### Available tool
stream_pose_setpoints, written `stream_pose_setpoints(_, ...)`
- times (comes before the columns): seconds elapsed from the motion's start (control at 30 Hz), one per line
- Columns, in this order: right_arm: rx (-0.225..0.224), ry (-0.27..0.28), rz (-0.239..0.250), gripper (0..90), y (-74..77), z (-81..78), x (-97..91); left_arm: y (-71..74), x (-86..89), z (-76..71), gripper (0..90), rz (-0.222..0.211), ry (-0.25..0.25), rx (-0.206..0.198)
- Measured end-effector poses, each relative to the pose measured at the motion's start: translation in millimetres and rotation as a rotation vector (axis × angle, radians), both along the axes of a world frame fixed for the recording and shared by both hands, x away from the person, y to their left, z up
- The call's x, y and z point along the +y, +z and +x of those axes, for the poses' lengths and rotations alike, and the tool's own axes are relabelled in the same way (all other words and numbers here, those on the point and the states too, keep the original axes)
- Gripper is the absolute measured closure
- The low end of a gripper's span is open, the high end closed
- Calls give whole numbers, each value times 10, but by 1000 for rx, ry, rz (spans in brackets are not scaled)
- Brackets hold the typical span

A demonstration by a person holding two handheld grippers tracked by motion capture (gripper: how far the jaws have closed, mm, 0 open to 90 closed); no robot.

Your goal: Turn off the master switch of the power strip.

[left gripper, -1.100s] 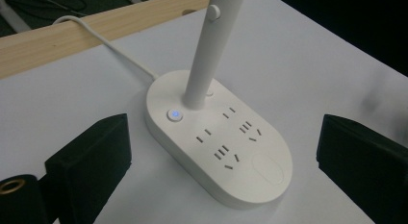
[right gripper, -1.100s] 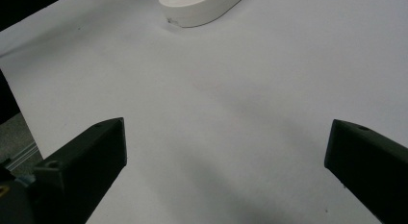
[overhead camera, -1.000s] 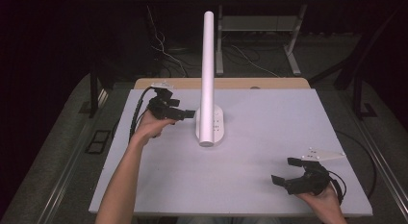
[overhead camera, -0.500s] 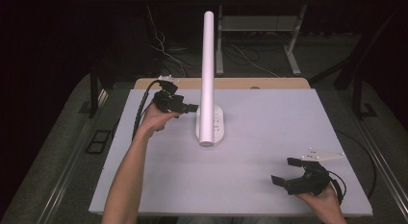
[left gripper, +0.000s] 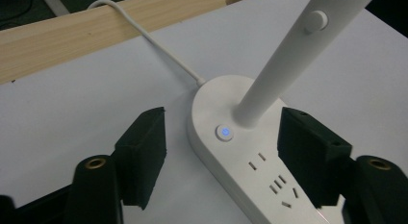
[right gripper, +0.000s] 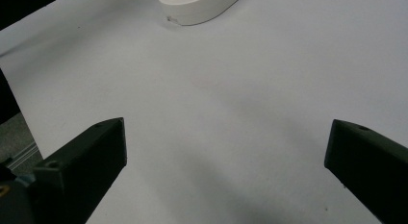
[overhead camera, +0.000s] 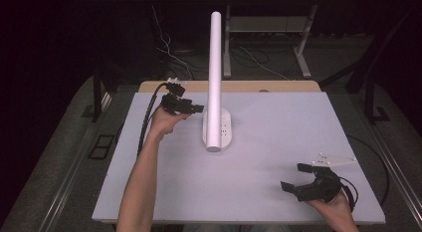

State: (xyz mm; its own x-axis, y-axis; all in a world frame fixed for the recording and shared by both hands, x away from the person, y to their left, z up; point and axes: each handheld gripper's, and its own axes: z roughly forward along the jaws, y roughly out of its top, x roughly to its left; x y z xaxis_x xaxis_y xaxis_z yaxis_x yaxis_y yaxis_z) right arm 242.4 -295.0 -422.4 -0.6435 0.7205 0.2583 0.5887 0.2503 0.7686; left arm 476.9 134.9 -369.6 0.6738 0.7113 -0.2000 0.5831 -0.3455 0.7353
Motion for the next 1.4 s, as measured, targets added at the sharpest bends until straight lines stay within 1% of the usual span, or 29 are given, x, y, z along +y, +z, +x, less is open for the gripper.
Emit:
stream_pose_setpoints(0.1,-1,1,-1,5,0,-1,0,-23,-7,16,406,-18,12,0)
stream_pose_setpoints(0.13,1,2,0,5,1,-3,1,-23,-7,16,419,-18,12,0)
stream_pose_setpoints(0.2,1,2,-1,5,0,0,2,-49,-22,30,446,-30,22,-13)
stream_pose_setpoints(0.23,4,2,-1,5,0,-1,2,-54,-30,26,465,-42,30,-1)
stream_pose_setpoints(0.3,5,3,-2,5,0,0,3,-69,-36,36,498,-63,37,1)
stream_pose_setpoints(0.33,6,3,-3,5,0,-1,3,-69,-36,36,519,-63,37,1)
stream_pose_setpoints(0.37,4,4,-3,5,-1,0,4,-85,-44,49,542,-74,36,4)
stream_pose_setpoints(0.47,5,2,-4,5,-1,-1,3,-99,-57,55,600,-86,39,13)
stream_pose_setpoints(0.53,4,3,-5,5,-2,0,1,-113,-58,66,629,-90,32,19)
stream_pose_setpoints(0.57,5,3,-6,5,-3,1,-1,-128,-64,73,638,-100,34,25)
stream_pose_setpoints(0.67,4,4,-10,5,-7,3,4,-135,-70,74,674,-105,28,29)
stream_pose_setpoints(0.73,3,4,-11,5,-8,5,5,-143,-71,78,691,-117,23,35)
stream_pose_setpoints(0.77,3,3,-11,5,-8,5,2,-154,-79,77,734,-122,19,46)
stream_pose_setpoints(0.97,1,1,-11,5,-9,4,-4,-193,-119,84,885,-111,16,49)
stream_pose_setpoints(1.0,1,2,-11,5,-10,3,-3,-202,-135,83,893,-116,18,51)
stream_pose_setpoints(1.13,4,5,-11,5,-14,5,7,-240,-178,88,895,-103,7,61)
stream_pose_setpoints(1.23,1,10,-12,5,-17,7,11,-263,-198,92,895,-94,8,64)
stream_pose_setpoints(1.4,0,9,-12,5,-16,6,9,-280,-212,97,895,-94,11,64)
